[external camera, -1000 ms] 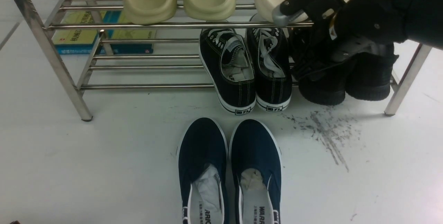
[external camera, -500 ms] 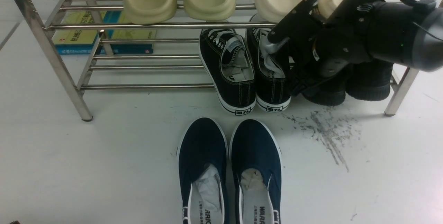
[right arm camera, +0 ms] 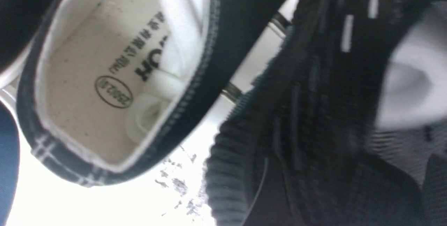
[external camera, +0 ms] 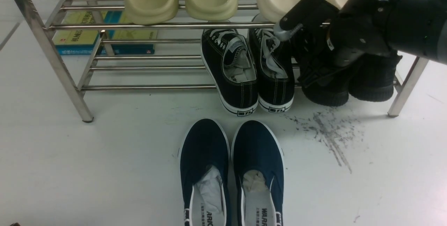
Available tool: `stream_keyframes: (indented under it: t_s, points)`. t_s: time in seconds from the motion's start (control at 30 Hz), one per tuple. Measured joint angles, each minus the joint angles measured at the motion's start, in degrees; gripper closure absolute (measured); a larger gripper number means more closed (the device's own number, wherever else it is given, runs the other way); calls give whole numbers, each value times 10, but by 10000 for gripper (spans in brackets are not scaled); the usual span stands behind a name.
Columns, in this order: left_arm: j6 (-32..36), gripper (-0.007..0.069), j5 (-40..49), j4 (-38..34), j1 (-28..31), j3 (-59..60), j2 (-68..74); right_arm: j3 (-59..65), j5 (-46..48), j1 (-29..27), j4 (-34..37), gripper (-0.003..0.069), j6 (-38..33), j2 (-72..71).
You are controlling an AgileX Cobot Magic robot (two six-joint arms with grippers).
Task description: Take the shoes off the shelf with your hand on the white table.
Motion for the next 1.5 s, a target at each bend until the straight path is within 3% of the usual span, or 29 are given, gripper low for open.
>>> stream_keyframes:
  t_s: [0.8, 0.93, 1.03, 1.07, 1.1, 1.13, 1.5]
  points:
    - [0, 385, 0, 0, 0, 0, 0, -1, 2, 0, -18, 141, 22, 45]
    - [0, 385, 0, 0, 0, 0, 0, -1, 2, 0, -19, 235, 22, 46]
    - [0, 385, 0, 0, 0, 0, 0, -2, 7, 0, -24, 423, 22, 46]
    - [0, 385, 0, 0, 0, 0, 0, -2, 7, 0, -25, 439, 22, 46]
    - [0, 385, 0, 0, 0, 0, 0, -2, 11, 0, -27, 548, 22, 46]
    - [0, 385, 0, 0, 0, 0, 0, -2, 15, 1, -27, 599, 22, 46]
    - [0, 385, 0, 0, 0, 0, 0, -1, 92, 1, 13, 614, -10, -15]
